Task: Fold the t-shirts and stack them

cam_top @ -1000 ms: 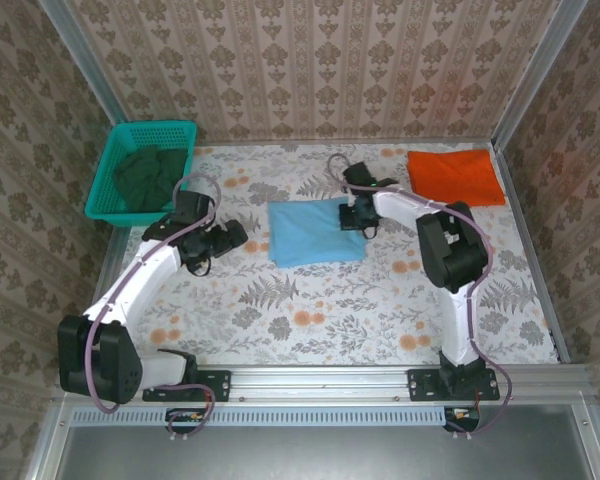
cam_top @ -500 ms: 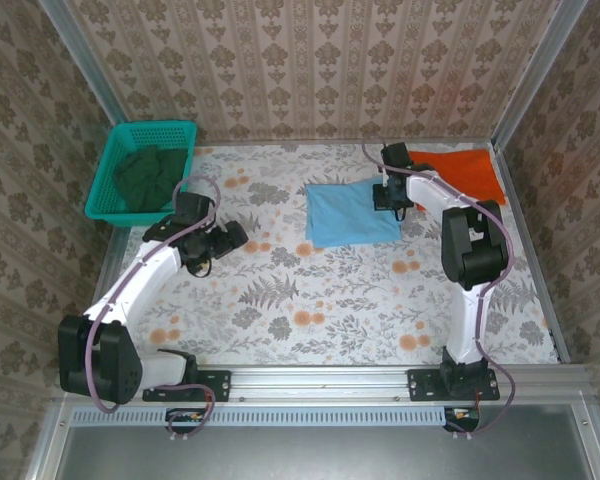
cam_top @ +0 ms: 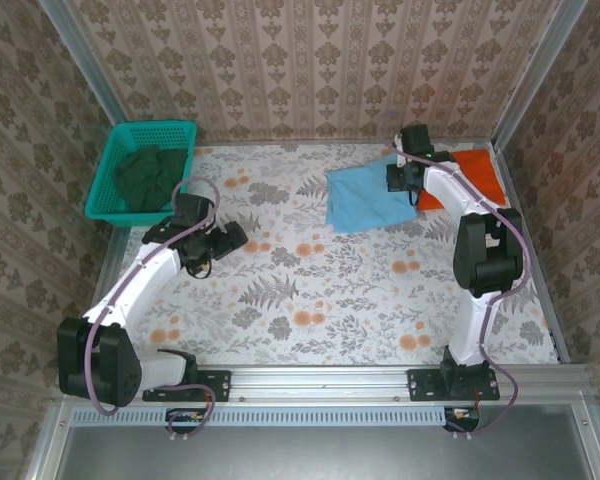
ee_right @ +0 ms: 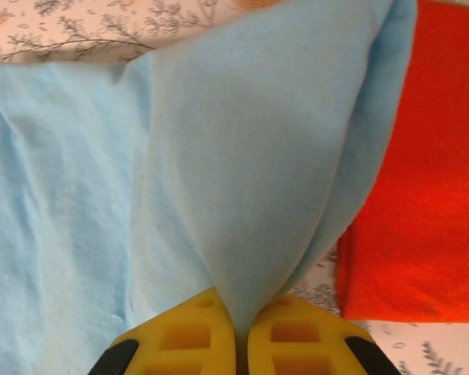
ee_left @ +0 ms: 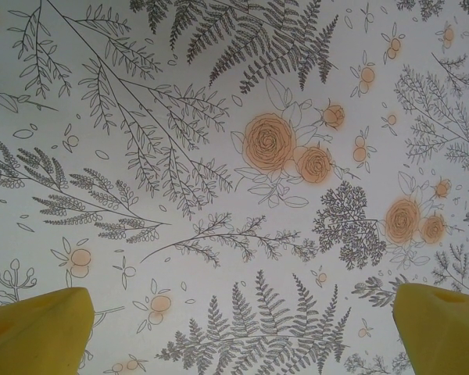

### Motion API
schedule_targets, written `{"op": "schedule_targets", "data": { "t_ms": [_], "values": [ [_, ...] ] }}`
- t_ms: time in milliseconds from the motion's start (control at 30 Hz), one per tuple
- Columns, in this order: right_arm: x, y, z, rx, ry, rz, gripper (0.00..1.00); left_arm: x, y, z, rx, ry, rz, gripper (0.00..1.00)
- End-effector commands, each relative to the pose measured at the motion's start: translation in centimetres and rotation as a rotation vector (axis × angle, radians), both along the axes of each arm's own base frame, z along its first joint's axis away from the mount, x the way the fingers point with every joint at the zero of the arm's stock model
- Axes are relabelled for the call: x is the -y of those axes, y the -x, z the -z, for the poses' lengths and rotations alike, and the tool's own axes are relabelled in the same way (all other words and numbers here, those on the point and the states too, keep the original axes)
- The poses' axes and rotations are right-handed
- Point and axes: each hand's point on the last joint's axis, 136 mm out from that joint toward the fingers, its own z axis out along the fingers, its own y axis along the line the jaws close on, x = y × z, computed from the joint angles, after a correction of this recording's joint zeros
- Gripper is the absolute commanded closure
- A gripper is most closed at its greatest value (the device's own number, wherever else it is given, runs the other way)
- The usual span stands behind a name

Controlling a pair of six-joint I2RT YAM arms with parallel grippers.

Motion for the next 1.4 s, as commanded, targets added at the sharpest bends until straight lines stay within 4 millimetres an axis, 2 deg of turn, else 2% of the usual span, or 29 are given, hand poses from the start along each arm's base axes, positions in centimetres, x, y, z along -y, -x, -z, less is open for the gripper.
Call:
{"op": "schedule_targets", "data": {
  "t_ms": [0,267,467,833,1167,1367],
  "values": [
    [1.3,0.3,-4.8,0.09,0.043,-0.037,1.0,0.1,0.3,-0.2,0.009,0.019,-0.009,0.0],
    [4.2,-0.1,-9.2,0.154,0.09,-0.059,1.0,-0.3,0.3,0.2,-0.001,0.029,-0.024,0.0],
    [6.0,0.0,-11.0,0.16,0.09,-0.057,1.0,-0.3,0.1,0.7,-0.016,0.047,-0.035,0.0],
    [6.8,1.1,-14.2,0.218,0.085,-0.068,1.0,-0.4,-0.2,1.1,-0.029,0.058,-0.042,0.0],
    [9.4,0.8,-14.5,0.217,0.065,-0.04,1.0,-0.3,-0.6,1.4,-0.043,0.065,-0.04,0.0],
    [11.0,-0.1,-12.8,0.182,0.048,-0.024,1.0,-0.4,-0.6,1.5,-0.057,0.064,-0.041,0.0]
  ]
}}
